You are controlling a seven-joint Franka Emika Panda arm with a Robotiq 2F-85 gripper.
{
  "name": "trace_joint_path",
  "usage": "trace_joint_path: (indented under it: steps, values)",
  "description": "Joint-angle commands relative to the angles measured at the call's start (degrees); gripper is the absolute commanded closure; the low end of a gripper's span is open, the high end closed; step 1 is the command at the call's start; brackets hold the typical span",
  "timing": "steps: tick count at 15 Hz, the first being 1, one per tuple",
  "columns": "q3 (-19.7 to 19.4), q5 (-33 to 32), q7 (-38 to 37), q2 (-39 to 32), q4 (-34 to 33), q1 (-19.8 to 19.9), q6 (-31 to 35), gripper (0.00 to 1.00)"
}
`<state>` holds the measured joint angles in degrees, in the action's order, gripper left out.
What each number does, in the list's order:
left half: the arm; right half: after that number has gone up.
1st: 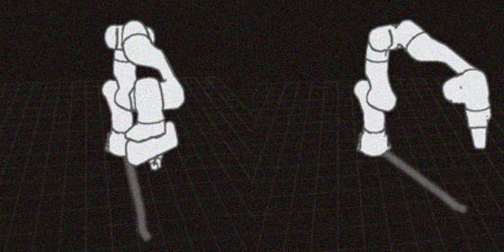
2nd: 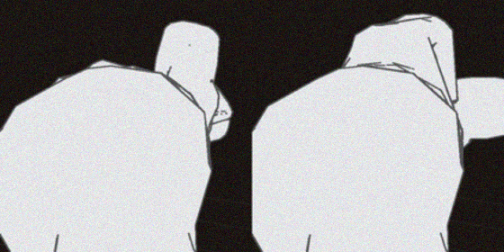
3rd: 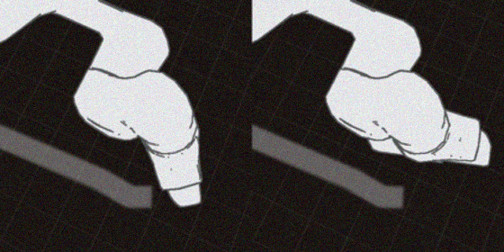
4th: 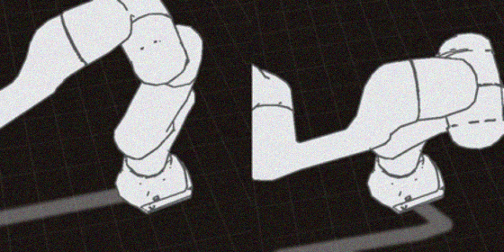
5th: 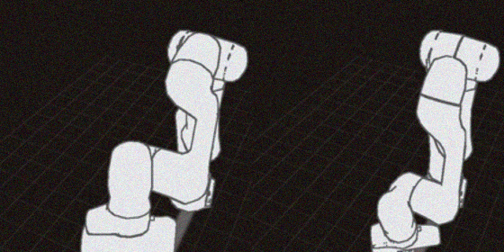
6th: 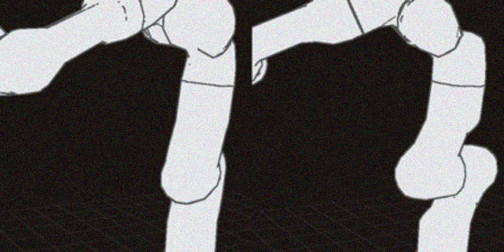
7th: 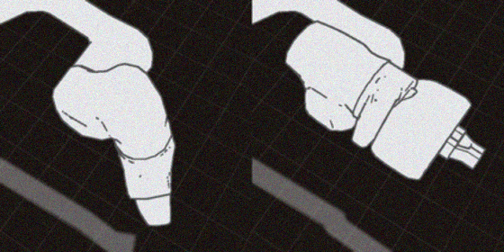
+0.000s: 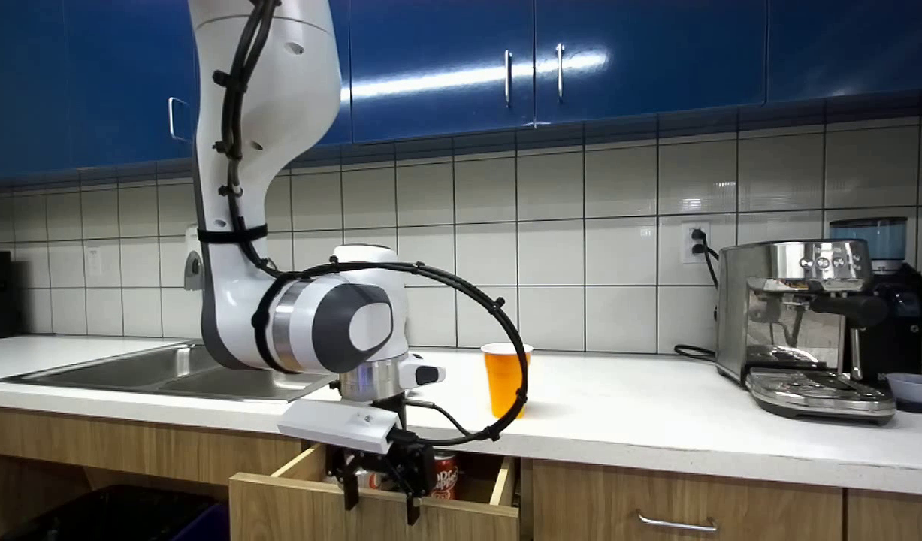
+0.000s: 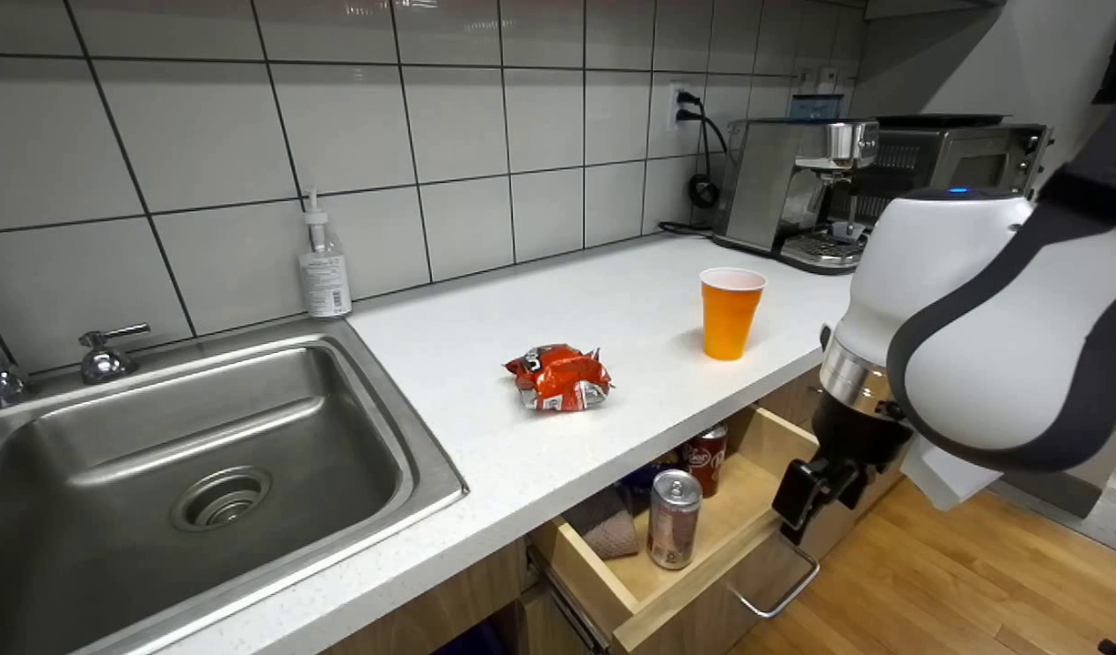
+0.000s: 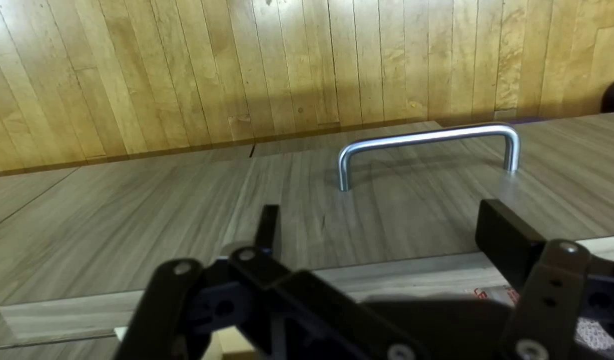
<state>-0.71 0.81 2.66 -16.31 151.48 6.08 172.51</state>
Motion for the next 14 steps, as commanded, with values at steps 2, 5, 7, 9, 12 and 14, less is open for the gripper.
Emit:
trace_joint_path:
  steps: [2, 5, 7, 9, 12, 14]
  values:
    - [2.85, 1.9, 3.89, -4.62, -6.38, 3.95, 0.32, 0.0]
    - [3.07, 1.48, 4.2, -6.56, -8.97, 4.35, 0.02, 0.0]
    - [2.78, 1.03, 4.29, -7.51, -10.46, 4.03, -0.24, 0.0]
    - [2.62, 0.8, 4.45, -8.28, -11.52, 3.8, -0.35, 0.0]
    - [2.44, 0.56, 4.54, -9.17, -12.78, 3.5, -0.56, 0.0]
    - [2.36, 0.47, 4.51, -9.56, -13.56, 3.38, -0.71, 0.0]
